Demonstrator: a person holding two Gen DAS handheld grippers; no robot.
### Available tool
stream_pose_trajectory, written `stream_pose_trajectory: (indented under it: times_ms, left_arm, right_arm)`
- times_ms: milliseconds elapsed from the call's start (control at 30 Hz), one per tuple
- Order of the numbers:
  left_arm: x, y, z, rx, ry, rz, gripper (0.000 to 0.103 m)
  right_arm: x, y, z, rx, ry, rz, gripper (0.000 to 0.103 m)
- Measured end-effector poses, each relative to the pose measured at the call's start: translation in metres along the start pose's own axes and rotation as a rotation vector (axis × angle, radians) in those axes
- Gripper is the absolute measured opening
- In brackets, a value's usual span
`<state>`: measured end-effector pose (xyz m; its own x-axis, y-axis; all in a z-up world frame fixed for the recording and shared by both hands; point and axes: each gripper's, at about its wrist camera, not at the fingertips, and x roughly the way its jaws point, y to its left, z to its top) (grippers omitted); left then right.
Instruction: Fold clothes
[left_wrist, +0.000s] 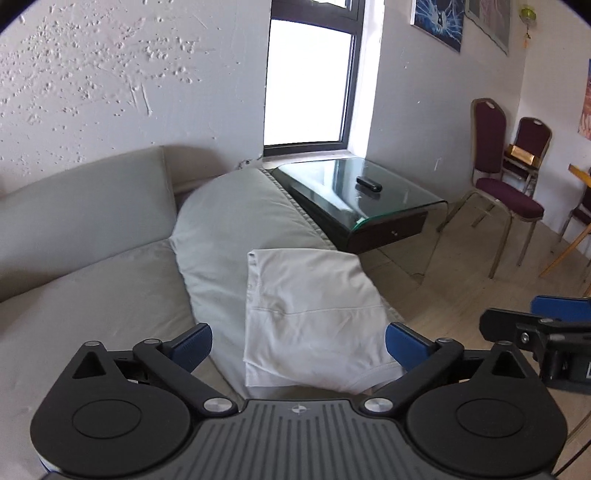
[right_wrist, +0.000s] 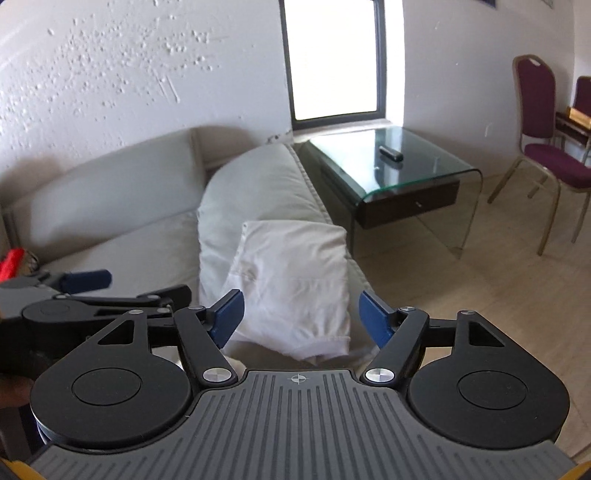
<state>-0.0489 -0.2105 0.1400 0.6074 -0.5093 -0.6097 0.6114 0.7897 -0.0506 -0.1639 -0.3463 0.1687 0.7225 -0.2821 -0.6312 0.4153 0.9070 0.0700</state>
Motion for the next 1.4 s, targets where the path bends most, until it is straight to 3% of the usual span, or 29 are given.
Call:
stream_pose_trajectory:
  times_ms: [300, 567, 767, 1400]
  left_arm:
    - [0.014, 0.001, -0.019, 0.012, 0.026, 0.021, 0.102]
    - [0.03, 0.006, -0.027, -0.006, 0.109, 0.008, 0.103]
    - [0.033, -0.002, -0.032, 0.046, 0.087, 0.027, 0.103]
    - [0.038, -0.005, -0.035, 0.027, 0.108, 0.049, 0.102]
  right_arm:
    - [0.009, 0.012, -0.016, -0.014, 0.025, -0.027, 0.082]
    - [0.02, 0.01, -0.024, -0.014, 0.065, -0.058, 0.083]
    - [0.028, 0.008, -0.027, -0.006, 0.083, -0.059, 0.083]
    - [0.034, 0.002, -0.037, 0.021, 0.104, -0.053, 0.083]
